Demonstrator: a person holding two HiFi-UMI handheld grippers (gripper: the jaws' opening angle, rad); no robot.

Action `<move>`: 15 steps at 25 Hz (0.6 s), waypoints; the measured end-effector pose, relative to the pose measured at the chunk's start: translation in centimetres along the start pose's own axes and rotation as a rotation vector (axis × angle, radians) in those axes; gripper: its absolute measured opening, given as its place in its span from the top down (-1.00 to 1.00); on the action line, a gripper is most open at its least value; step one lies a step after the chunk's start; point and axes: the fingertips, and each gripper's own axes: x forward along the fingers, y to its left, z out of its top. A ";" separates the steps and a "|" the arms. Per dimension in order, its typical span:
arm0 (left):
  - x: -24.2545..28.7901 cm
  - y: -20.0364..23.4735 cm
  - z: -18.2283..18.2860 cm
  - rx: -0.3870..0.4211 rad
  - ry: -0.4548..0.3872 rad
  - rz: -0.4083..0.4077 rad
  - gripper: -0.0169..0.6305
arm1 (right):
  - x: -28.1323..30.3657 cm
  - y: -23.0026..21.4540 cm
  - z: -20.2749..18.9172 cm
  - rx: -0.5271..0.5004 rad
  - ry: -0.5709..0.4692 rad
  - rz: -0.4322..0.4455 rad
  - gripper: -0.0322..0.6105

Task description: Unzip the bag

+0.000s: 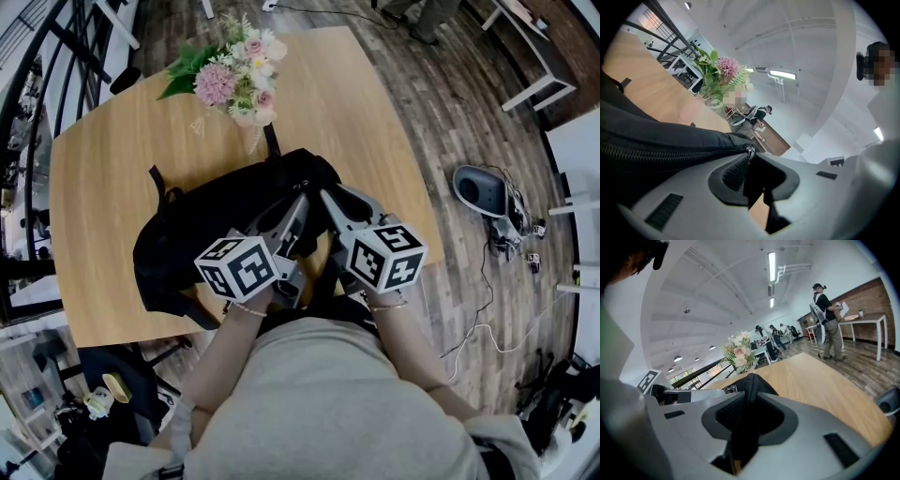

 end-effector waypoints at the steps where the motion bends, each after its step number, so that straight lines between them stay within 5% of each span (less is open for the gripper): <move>1: 0.1 0.0 0.0 -0.001 0.000 0.000 0.75 | 0.0 0.0 0.0 0.002 -0.001 0.001 0.63; 15: 0.3 0.7 -0.1 0.019 -0.018 0.052 0.88 | -0.2 0.2 0.5 0.010 -0.022 0.014 0.64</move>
